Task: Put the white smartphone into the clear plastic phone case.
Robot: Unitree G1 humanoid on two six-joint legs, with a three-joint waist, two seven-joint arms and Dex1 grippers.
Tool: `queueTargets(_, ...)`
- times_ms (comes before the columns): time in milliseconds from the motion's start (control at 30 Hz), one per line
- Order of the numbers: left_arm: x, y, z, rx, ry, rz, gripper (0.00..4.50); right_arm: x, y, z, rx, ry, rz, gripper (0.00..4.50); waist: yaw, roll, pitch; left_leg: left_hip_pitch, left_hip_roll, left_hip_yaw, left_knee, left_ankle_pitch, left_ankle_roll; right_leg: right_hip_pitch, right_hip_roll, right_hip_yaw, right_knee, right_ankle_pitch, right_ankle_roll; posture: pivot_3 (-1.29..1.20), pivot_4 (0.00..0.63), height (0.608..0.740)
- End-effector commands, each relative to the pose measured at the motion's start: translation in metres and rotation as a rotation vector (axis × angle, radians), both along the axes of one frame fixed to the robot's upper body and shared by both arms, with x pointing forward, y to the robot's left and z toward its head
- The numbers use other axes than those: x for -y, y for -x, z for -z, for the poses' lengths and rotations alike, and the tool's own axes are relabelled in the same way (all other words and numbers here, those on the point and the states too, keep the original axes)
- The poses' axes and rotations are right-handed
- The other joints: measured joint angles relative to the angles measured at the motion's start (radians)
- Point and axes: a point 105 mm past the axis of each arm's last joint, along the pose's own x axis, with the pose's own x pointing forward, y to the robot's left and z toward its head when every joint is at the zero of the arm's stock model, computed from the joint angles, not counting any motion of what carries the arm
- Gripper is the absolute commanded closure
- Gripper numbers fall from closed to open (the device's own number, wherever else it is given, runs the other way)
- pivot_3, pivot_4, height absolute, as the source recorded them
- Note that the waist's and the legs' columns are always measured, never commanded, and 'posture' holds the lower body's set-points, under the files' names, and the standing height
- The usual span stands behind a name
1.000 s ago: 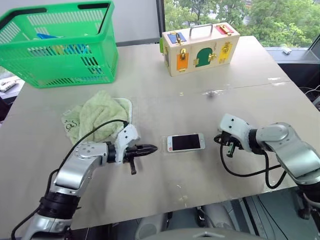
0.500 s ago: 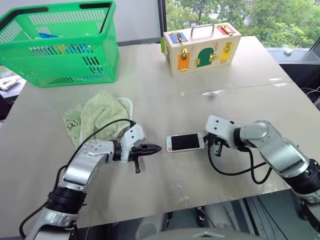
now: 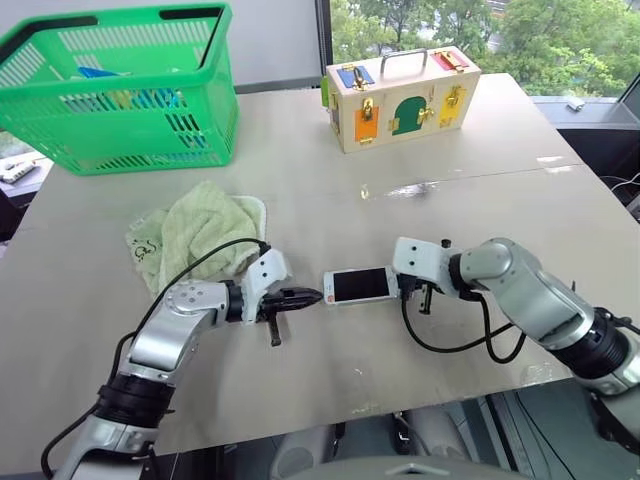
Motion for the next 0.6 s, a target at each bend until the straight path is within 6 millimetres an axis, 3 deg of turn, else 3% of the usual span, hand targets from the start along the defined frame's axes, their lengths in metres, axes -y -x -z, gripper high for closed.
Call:
queueTargets(33,-0.004,-0.001,-0.001,0.003,0.006,-0.025,4.50,-0.007,0.004,-0.010,0.013,-0.050,-0.053,4.45,0.000,0.000,0.000,0.000,0.000,0.000,0.000,0.000,0.000,0.000,0.000,0.000,0.000,0.000,0.000,0.00,0.150,0.740)
queueTargets(333,-0.021,-0.004,-0.013,0.001,0.030,-0.071,4.50,0.022,0.002,-0.024,0.025,-0.156,0.059,4.45,-0.002,0.000,0.000,-0.002,0.000,0.000,-0.001,0.000,0.000,-0.001,0.000,0.001,0.000,0.000,0.000,0.00,0.150,0.740)
queueTargets(600,-0.001,0.005,-0.035,-0.047,0.160,0.027,4.50,0.012,0.009,-0.043,0.004,-0.370,0.052,4.45,-0.001,0.000,0.000,-0.002,0.000,0.000,-0.001,0.000,0.000,-0.001,0.000,0.001,0.000,0.000,0.000,0.00,0.150,0.740)
